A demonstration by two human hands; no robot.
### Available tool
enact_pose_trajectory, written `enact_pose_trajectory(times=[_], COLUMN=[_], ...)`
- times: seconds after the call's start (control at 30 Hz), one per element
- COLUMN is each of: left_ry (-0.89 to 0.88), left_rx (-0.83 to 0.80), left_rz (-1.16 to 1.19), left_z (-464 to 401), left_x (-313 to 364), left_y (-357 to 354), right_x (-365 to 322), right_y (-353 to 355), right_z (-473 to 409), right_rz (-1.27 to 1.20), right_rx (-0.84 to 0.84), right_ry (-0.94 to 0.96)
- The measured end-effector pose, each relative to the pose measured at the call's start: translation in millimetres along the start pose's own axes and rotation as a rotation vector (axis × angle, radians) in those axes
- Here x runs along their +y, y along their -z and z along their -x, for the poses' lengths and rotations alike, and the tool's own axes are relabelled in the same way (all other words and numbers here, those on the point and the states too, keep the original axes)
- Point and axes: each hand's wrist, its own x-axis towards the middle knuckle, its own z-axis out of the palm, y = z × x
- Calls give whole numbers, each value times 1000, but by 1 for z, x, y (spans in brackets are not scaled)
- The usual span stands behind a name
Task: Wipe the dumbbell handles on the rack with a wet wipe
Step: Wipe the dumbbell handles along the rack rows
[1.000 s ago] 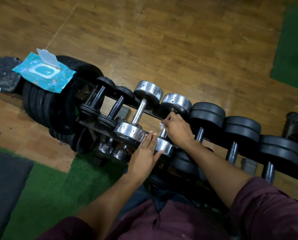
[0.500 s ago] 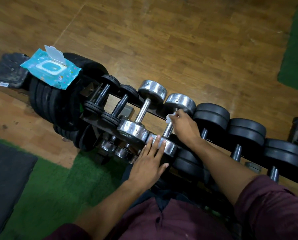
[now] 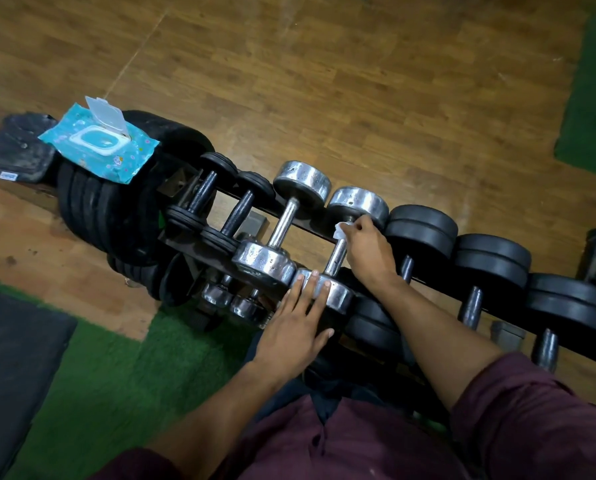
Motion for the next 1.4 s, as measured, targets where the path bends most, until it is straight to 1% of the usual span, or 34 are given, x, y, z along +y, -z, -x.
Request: enact_pose_trajectory(times=[0.17,0.3,0.4,0.47,0.5,0.53,0.57,0.6,0.7,0.73,0.83,0.9,1.07,1.13,1.2,1.27,1.3,1.37,1.4], left_ry=[18,58,80,78,84,100,120,138,157,156,149,150,139,136,139,142,141,138,135], left_rx=[10,32,39,39,43,48,49,47,34,34,43,49,51,50,45,43,43,42,41], left_rz=[62,169,213,221,231,250,267,279,293,294,288,280,258,255,251,253,251,244,240], left_z=[-2,-12,-24,-30,-32,-33,-35,-35,-36,-35,-36,-36,-35,-35,-36,-36,-36,-36,-35], left_x=[4,6,5,5,5,5,5,5,6,6,6,6,6,6,7,8,8,7,7], left_y=[2,3,8,12,13,15,14,14,12,12,13,13,15,16,17,19,19,20,20], right_x=[5,3,-4,-6,-6,-4,0,3,10,9,8,15,9,4,3,2,0,-3,-4], right_y=[-8,-3,-5,-8,-10,-10,-9,-6,-4,-5,-13,-14,-16,-17,-21,-24,-26,-27,-26], right_z=[14,2,2,10,14,17,18,16,7,7,11,13,6,7,9,9,7,5,6], right_rz=[-67,-194,-156,-55,8,48,50,7,-201,-203,-153,-186,-270,-379,-513,-643,-747,-1054,-1196], right_rx=[0,48,80,64,32,0,-20,-21,61,79,65,34,159,195,195,145,105,-30,-130], right_ry=[51,-52,-84,-14,58,131,163,133,-68,-73,44,36,-102,-202,-344,-530,-630,-785,-821])
